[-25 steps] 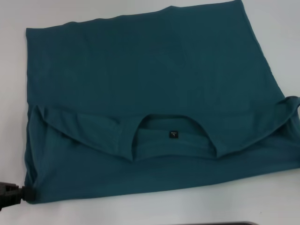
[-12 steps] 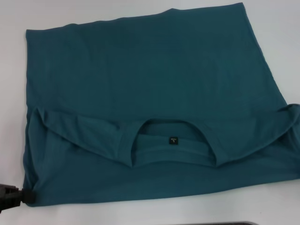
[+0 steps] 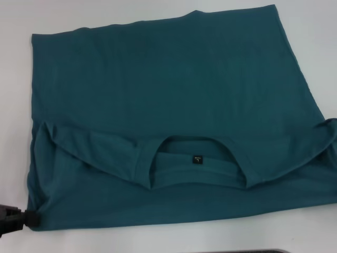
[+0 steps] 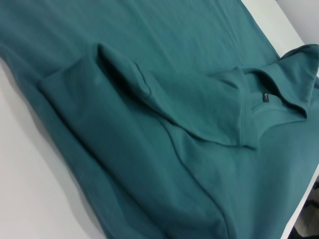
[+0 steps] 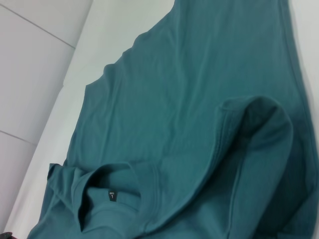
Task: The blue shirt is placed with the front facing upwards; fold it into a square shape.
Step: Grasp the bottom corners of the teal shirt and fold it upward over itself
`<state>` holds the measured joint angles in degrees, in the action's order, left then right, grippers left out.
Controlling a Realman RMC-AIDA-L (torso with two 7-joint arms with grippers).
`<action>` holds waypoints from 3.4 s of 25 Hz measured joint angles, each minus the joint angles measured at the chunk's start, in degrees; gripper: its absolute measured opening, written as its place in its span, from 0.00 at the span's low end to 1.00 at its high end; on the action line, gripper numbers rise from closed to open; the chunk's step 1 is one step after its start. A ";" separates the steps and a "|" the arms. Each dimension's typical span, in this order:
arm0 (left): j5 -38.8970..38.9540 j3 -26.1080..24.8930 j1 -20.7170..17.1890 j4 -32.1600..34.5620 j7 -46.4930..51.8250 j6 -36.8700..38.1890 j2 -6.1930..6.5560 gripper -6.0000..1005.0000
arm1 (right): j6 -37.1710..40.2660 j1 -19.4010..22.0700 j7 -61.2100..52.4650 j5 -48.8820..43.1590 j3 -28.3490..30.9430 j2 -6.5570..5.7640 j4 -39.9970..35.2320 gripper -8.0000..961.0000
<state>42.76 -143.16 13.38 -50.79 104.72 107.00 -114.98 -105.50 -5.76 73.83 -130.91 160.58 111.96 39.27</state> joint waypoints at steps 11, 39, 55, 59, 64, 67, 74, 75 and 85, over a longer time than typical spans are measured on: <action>-0.05 -0.36 1.69 -0.01 0.09 -0.36 0.09 0.05 | 0.01 -1.43 -0.17 0.32 0.13 0.09 -0.30 0.04; 0.55 -12.81 19.40 -0.15 5.90 -13.94 1.53 0.05 | 16.95 -22.70 -9.03 1.85 -0.02 -1.50 -1.33 0.04; 0.49 -5.75 28.89 10.27 8.20 -41.06 1.31 0.05 | 47.55 -33.74 -4.25 1.99 -3.53 2.06 -12.07 0.05; 0.52 -5.60 29.40 11.27 8.26 -44.28 1.10 0.05 | 52.17 -34.98 -3.25 2.07 -3.63 2.83 -12.54 0.05; 0.45 -5.56 30.72 13.94 8.20 -48.17 1.10 0.05 | 54.55 -35.73 -3.20 2.90 -4.15 2.90 -12.53 0.05; 0.28 -5.50 31.46 15.18 8.00 -49.95 1.13 0.05 | 54.84 -36.00 -3.52 3.63 -4.83 2.66 -12.37 0.05; 0.59 -3.61 32.19 15.61 8.23 -53.79 0.88 0.06 | 55.44 -36.08 -3.19 5.74 -5.09 2.57 -12.07 0.05; 0.59 -3.54 32.30 15.62 8.23 -54.06 0.85 0.06 | 55.45 -36.13 -3.16 5.80 -5.12 2.55 -11.97 0.05; 0.59 -3.90 33.07 15.41 8.44 -54.86 0.92 0.06 | 55.97 -37.17 -3.23 6.65 -5.50 2.25 -10.97 0.04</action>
<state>43.35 -147.06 46.44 -35.39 113.16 52.13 -114.05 -49.53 -42.92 70.59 -124.26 155.08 114.21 28.29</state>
